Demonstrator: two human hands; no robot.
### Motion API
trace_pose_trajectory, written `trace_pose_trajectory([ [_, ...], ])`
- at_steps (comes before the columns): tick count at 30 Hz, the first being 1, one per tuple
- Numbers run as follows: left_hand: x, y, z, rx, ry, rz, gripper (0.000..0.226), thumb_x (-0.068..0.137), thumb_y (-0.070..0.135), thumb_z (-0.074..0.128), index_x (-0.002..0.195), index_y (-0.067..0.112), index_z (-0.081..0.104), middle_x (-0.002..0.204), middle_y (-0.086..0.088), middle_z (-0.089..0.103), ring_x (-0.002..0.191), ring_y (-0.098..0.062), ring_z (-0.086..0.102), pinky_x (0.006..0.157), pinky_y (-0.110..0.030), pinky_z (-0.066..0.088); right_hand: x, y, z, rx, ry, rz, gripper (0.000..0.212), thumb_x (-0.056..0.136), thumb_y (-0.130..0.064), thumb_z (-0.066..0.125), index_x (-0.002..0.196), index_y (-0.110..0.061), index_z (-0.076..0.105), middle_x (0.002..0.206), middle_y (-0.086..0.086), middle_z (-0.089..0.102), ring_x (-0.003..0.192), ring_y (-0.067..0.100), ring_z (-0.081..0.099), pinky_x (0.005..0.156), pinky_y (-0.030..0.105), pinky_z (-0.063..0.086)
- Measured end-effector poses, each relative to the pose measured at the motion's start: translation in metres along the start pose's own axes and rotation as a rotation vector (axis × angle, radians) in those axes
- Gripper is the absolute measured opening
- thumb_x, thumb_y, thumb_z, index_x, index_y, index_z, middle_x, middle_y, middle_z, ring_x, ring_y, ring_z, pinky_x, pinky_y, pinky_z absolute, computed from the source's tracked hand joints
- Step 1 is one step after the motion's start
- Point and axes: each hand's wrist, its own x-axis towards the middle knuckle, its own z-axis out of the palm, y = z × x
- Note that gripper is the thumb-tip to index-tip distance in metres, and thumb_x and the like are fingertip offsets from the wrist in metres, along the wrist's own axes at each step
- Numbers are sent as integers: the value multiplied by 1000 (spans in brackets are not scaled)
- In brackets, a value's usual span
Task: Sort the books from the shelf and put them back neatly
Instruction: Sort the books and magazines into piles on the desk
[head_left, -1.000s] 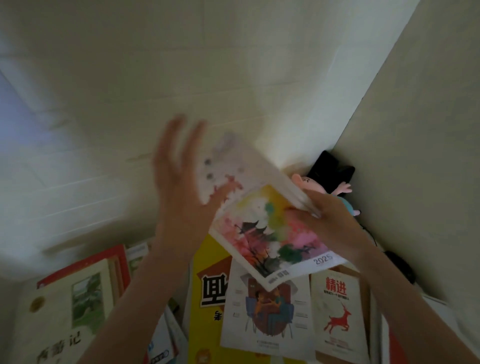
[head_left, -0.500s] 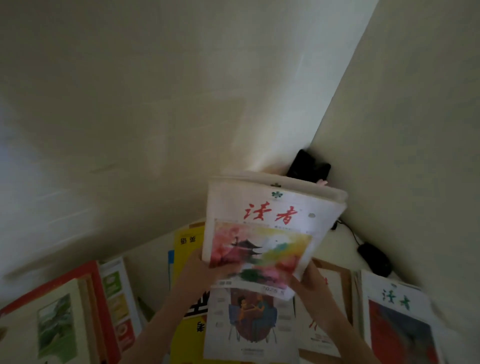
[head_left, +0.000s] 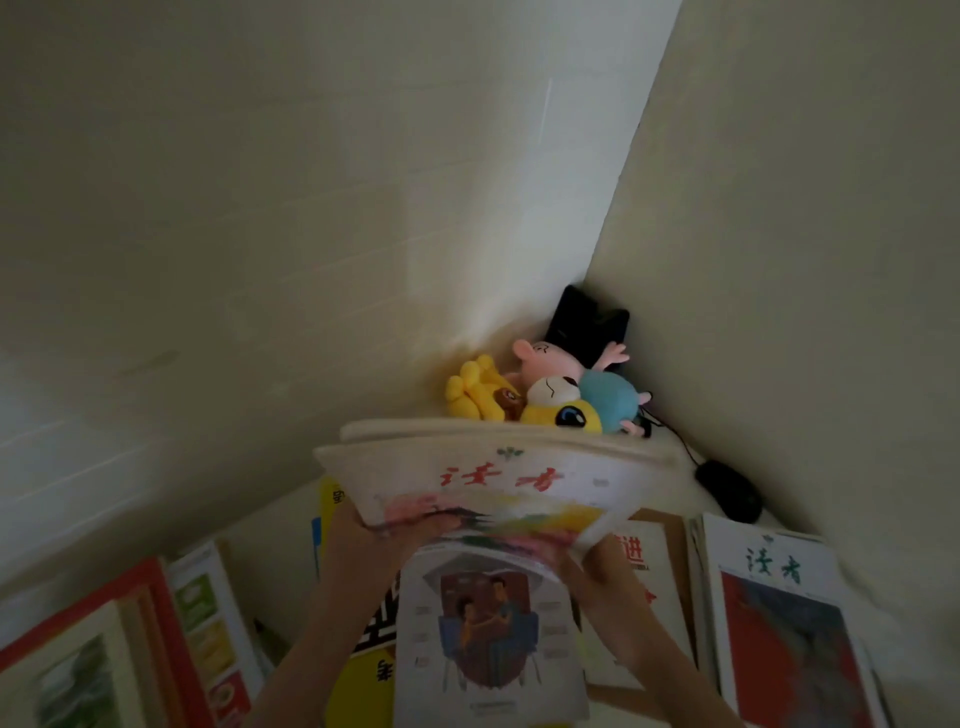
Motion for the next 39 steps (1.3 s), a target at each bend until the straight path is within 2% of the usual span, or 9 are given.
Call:
trace_pose_trajectory([
  [2, 0, 1, 0, 40, 0, 29, 64, 45, 37, 88, 95, 3, 67, 74, 16, 73, 73, 4, 68, 59, -10, 53, -1, 6, 0, -19, -28, 42, 53, 90, -20, 64, 136, -12, 40, 124, -13, 60, 108, -11, 55, 81, 5, 44],
  [4, 0, 0, 4, 53, 12, 31, 46, 53, 18, 86, 91, 4, 65, 63, 28, 67, 64, 13, 63, 53, -4, 47, 0, 7, 3, -58, -22, 12, 72, 88, -37, 66, 144, -7, 33, 134, -5, 55, 116, -5, 53, 89, 8, 45],
  [7, -1, -1, 9, 33, 18, 26, 37, 67, -13, 75, 97, 2, 62, 62, 17, 68, 64, 10, 64, 52, -5, 46, 4, 8, 11, -33, 98, -30, 91, 78, -55, 69, 140, 2, 35, 124, 5, 58, 103, 0, 61, 88, 19, 50],
  [11, 1, -14, 10, 0, 56, 33, 50, 63, 12, 85, 107, 1, 63, 92, -4, 69, 82, -10, 68, 59, -16, 52, 9, 7, 13, 8, 279, -163, 68, 84, -7, 70, 131, -24, 24, 121, -19, 50, 113, 4, 55, 89, 24, 52],
  [14, -3, -15, 15, 16, 51, 72, 47, 72, 8, 76, 115, 2, 60, 101, -5, 69, 82, 0, 67, 65, -15, 52, 12, 7, 24, -8, 281, -207, 52, 89, -11, 61, 121, -34, 27, 107, -12, 49, 102, -10, 55, 85, 14, 49],
  [20, 6, 9, 36, 17, 107, 157, 67, 73, 20, 75, 129, 9, 40, 99, 9, 60, 76, 4, 65, 57, -9, 51, 11, -4, 8, -36, 255, -261, 80, 92, 3, 54, 134, -52, 12, 133, -2, 42, 118, 11, 54, 93, 26, 51],
  [26, 2, 9, 110, 147, -132, 160, 61, 86, 36, 63, 136, 29, 29, 85, 1, 66, 55, -2, 63, 48, -14, 47, -13, 10, -59, -8, 373, -138, 82, 93, -2, 54, 140, -55, 13, 131, -6, 51, 112, 14, 62, 80, 38, 58],
  [31, -10, -27, 190, 337, -474, 92, 57, 96, 33, 54, 140, 19, 20, 97, 5, 62, 71, -4, 63, 56, -14, 49, -56, 45, -124, -189, 482, 116, 76, 96, -6, 50, 148, -41, 5, 111, -20, 51, 85, 1, 66, 63, 20, 56],
  [39, -46, -107, 301, 499, -797, -29, 49, 96, 44, 48, 134, 17, 33, 118, 4, 62, 82, 6, 57, 66, -12, 50, -102, 116, -208, -420, 603, 471, 72, 96, -10, 50, 152, -26, 7, 128, 7, 48, 81, 8, 53, 67, 26, 56],
])
